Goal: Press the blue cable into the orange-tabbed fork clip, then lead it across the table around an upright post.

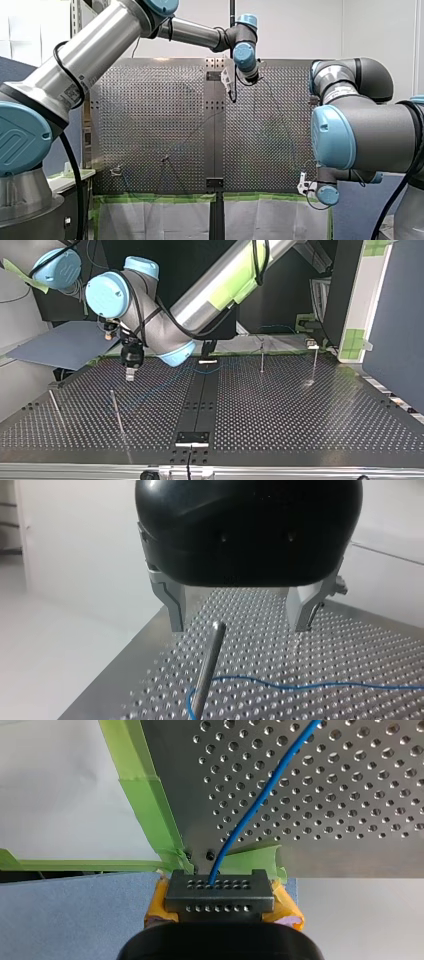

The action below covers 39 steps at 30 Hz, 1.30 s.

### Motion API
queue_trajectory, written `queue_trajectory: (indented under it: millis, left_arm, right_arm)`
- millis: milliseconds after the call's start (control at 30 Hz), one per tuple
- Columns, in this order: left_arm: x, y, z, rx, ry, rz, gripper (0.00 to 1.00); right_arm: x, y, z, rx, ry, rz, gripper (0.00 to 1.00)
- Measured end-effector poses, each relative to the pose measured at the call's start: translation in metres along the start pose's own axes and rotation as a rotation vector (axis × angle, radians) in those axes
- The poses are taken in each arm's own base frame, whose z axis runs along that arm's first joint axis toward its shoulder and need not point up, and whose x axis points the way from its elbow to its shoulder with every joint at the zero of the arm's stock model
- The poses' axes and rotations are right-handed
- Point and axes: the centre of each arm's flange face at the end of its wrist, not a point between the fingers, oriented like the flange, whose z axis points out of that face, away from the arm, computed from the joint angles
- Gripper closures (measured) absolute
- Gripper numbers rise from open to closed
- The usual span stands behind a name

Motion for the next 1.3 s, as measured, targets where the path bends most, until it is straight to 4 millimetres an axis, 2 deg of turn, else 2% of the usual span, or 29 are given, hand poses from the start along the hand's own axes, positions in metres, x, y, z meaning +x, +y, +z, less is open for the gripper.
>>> queue_trajectory:
  millis: [267,533,933,1300]
  left_arm:
    - [-0.005,-0.002,0.012,0.075,-0.026,0.055,0.0]
    - [-0.008,0.004,0.022,0.119,-0.023,0.127,0.0]
    - [-0.015,0.022,0.035,0.077,-0.042,0.245,0.0]
    - [-0.017,0.029,0.036,0.029,-0.049,0.304,0.0]
  right_arm:
    - [0.0,0.001,0.0,0.0,0.003,0.018,1.0]
    - [0.001,0.0,0.001,0.005,0.005,0.029,1.0]
    - [0.002,0.0,0.003,0.003,0.006,0.031,1.0]
    - [0.002,0.0,0.003,0.006,0.004,0.039,1.0]
